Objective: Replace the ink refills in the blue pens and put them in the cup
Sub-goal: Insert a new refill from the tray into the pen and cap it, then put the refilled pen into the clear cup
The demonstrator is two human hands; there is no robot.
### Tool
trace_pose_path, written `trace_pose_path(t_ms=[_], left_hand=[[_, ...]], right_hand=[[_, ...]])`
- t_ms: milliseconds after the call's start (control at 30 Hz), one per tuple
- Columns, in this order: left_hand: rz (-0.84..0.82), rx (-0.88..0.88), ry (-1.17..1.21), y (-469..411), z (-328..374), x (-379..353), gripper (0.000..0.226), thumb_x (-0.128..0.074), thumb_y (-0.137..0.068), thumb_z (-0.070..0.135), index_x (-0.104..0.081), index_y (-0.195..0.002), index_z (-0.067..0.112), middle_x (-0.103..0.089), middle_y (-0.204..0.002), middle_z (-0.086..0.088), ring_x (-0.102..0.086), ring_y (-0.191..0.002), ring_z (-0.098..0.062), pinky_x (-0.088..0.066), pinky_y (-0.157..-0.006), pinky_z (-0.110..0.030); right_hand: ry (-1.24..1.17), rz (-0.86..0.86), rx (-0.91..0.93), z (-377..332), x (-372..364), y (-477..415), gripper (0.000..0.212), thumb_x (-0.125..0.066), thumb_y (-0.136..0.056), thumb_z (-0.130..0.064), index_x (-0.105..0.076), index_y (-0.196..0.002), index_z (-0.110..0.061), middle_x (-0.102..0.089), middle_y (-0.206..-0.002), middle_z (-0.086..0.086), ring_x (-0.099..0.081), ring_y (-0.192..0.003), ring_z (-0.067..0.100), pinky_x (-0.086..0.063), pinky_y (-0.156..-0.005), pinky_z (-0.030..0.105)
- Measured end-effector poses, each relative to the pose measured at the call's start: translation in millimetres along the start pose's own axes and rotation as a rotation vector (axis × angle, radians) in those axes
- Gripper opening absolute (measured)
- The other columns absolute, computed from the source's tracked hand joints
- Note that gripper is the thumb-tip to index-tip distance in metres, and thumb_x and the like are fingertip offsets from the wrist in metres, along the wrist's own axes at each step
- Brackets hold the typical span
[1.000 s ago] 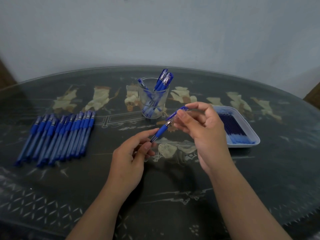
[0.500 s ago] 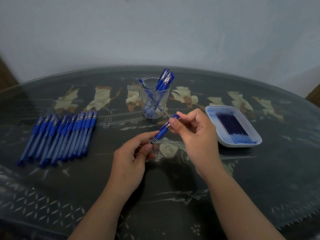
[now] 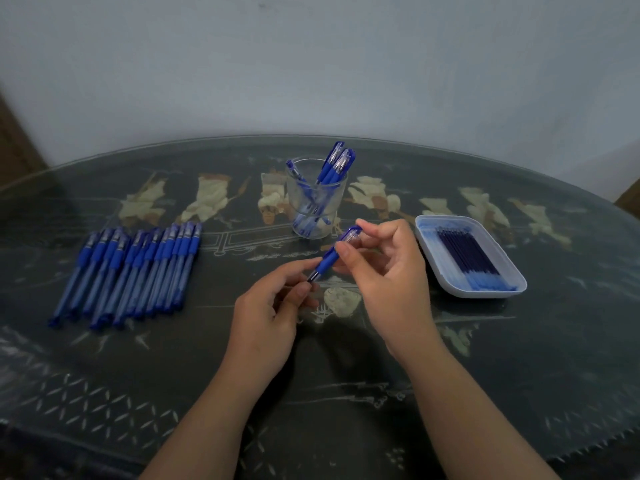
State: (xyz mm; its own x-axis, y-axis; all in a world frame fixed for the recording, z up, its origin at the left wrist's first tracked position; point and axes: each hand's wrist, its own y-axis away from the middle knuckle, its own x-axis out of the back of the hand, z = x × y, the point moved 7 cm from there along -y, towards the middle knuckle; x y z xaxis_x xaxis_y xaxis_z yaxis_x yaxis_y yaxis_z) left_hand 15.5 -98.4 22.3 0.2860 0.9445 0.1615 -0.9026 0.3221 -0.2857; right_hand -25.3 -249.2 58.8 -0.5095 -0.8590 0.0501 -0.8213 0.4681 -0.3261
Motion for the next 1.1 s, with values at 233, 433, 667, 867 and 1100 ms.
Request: trace_pose_path(t_ms=[233,433,667,867,1100], left_hand=[[0.14,-0.019,-0.08,-18,1,43,0.024,-0.059,-0.092,0.03,-0.066,-0.115,0.034,-0.069,-0.11,0.013,-0.062,-0.101,0.005,-0.047,-0.081,-0.007],[0.256,0.099,-0.095,-16,-21,62,0.022,-0.059,-0.094,0.028,-0.066,-0.114,0.037,-0.065,-0.11,0.015,-0.058,-0.095,0.014,-0.044,-0.071,-0.003],[0.253,0.057,-0.194,-18,-22,62,0.024,-0.059,-0.094,0.026,-0.066,-0.116,0.034,-0.062,-0.108,0.017,-0.057,-0.095,0.012,-0.043,-0.071,-0.001],[0.251,0.029,-0.186,-19,-21,61,0.022,-0.06,-0.094,0.021,-0.069,-0.113,0.027,-0.063,-0.106,0.013,-0.058,-0.092,0.009,-0.042,-0.073,-0.001],[0.248,0.03,-0.184,-19,-22,61,0.021,-0.061,-0.093,0.022,-0.068,-0.112,0.029,-0.062,-0.109,0.015,-0.057,-0.094,0.011,-0.042,-0.074,0.0]], right_hand=[[0.032,0.218,0.159,-68,24,-25,0.024,-0.069,-0.088,-0.006,-0.055,-0.105,-0.017,-0.067,-0.092,0.003,-0.072,-0.082,0.015,-0.061,-0.073,0.03],[0.131,0.367,0.37,-111,29,-74,0.025,-0.067,-0.091,-0.012,-0.049,-0.101,-0.027,-0.066,-0.087,-0.004,-0.071,-0.08,0.016,-0.06,-0.074,0.041],[0.343,0.189,0.309,-72,-12,-104,0.024,-0.068,-0.091,-0.01,-0.05,-0.103,-0.019,-0.062,-0.078,-0.007,-0.064,-0.068,0.004,-0.053,-0.062,0.015],[0.585,0.101,0.22,-41,-28,-106,0.02,-0.069,-0.091,-0.019,-0.057,-0.105,-0.015,-0.061,-0.074,-0.012,-0.062,-0.074,0.01,-0.054,-0.078,0.033],[0.685,0.071,0.182,-32,-33,-103,0.024,-0.069,-0.091,-0.021,-0.056,-0.11,-0.016,-0.07,-0.09,0.0,-0.067,-0.086,0.023,-0.056,-0.079,0.048]])
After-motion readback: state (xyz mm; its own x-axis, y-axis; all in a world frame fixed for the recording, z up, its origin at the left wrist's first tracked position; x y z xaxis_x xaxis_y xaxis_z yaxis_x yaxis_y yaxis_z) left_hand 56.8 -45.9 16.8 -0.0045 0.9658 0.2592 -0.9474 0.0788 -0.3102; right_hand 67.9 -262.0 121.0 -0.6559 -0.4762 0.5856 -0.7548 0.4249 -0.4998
